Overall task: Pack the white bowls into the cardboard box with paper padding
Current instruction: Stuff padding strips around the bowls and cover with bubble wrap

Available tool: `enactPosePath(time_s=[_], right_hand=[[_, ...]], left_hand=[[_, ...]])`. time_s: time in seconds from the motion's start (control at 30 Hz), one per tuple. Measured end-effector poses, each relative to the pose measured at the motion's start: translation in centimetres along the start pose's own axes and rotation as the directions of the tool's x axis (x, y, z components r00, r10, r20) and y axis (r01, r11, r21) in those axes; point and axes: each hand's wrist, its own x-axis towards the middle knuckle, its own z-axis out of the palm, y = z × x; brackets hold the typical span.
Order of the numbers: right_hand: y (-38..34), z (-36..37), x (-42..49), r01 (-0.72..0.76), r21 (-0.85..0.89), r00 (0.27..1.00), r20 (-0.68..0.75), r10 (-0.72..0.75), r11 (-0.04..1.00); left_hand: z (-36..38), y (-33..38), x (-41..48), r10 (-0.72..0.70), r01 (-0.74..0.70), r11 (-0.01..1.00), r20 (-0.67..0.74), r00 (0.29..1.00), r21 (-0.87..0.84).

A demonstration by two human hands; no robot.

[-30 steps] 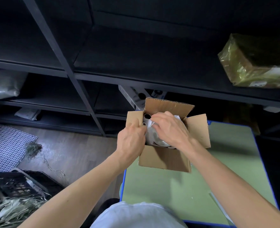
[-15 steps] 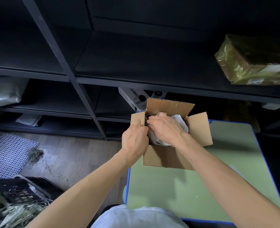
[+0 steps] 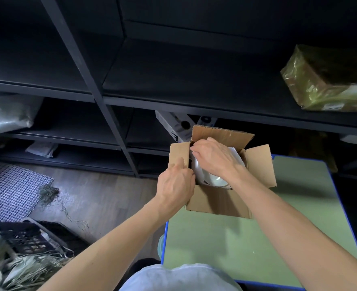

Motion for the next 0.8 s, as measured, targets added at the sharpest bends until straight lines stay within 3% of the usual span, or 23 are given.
enactPosePath(time_s=[0.1,0.33,0.53,0.8], right_hand=[[0.0,0.2,0.0,-0.009,-0.004,1.0,-0.001,0.009,1.0],[0.1,0.0,-0.1,-0.014,0.007,1.0,-0.009,0.014,1.0],[1.6,-0.2,-2.0,0.006,0.024,0.996,-0.086,-0.003,1.0],[2.7,0.5,-6.8,0.008,0.217,0.989,-0.148,0.025,0.976]], left_hand=[[-0.1,0.4,0.0,0.021,-0.022,0.997,0.016,1.0,0.071],[0.1,0.7,0.8,-0.039,0.036,0.999,0.068,0.997,0.039],[0.5,-1.0,-0.4,0.019,-0.023,0.994,-0.038,0.999,-0.111],[-0.3,-2.1,-1.7,0.025,-0.069,0.965,-0.172,0.985,-0.253]])
